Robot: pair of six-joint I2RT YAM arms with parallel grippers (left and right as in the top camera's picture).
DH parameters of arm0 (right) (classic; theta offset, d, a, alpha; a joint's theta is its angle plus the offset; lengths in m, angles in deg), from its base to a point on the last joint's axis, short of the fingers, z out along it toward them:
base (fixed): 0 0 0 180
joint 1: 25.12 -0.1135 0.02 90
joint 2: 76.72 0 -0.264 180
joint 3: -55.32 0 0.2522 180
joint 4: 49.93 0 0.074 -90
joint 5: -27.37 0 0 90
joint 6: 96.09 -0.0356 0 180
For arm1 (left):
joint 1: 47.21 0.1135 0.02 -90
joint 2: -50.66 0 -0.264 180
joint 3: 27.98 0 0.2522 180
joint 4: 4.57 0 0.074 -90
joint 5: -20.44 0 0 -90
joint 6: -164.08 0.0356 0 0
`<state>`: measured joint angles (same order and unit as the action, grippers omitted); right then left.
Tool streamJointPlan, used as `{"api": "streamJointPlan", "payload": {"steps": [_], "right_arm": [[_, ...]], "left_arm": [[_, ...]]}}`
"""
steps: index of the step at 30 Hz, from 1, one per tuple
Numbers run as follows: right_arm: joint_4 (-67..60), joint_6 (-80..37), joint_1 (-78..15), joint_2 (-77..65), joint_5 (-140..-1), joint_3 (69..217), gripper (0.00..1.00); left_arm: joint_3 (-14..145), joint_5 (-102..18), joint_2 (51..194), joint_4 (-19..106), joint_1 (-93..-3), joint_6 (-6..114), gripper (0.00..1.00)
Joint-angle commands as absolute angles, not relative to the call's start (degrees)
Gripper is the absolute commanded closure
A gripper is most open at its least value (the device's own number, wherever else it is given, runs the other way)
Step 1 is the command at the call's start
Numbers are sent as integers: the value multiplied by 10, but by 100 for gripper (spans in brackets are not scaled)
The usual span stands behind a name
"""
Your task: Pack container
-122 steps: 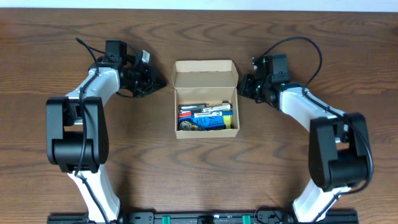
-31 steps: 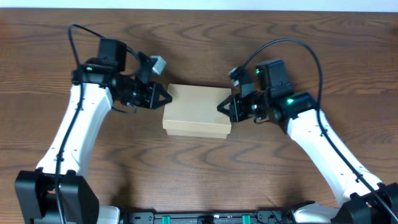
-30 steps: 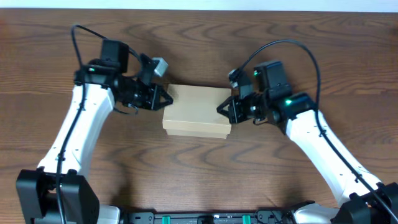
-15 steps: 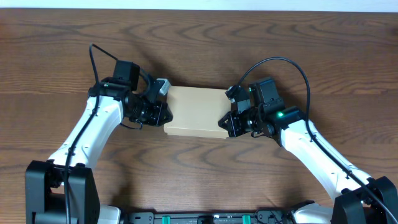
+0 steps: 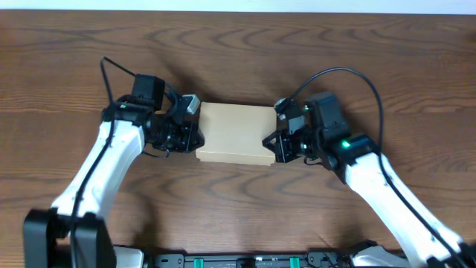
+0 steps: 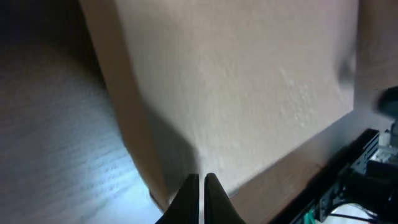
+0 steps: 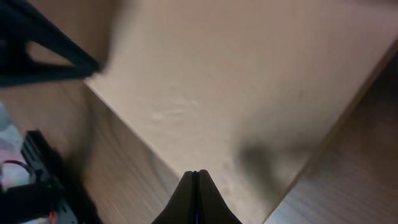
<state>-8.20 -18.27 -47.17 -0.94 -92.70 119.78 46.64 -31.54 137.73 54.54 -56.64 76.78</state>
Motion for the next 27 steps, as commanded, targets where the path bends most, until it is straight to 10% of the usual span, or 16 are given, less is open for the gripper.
{"api": "streamJointPlan", "payload": {"steps": [1, 3, 7, 8, 9, 10, 27], "right_arm": [[-92, -189, -477, -82, -900, 1223, 98], [-98, -189, -477, -116, -887, 1223, 80], [-94, -189, -477, -158, -839, 1222, 1], [-89, -189, -477, -161, -840, 1222, 1], [-87, -189, -477, -162, -839, 1222, 1], [-87, -189, -477, -162, -839, 1222, 1], [-78, -189, -477, -156, -838, 1222, 1]], "left_arm": [[464, -325, 1298, 565, -566, 730, 94], [464, -323, 1251, 573, -570, 706, 94], [464, -326, 1161, 561, -584, 690, 85], [464, -327, 1141, 556, -586, 686, 69], [464, -327, 1126, 552, -586, 680, 24], [464, -327, 1108, 550, -586, 671, 5], [464, -334, 1078, 584, -586, 663, 5]]}}
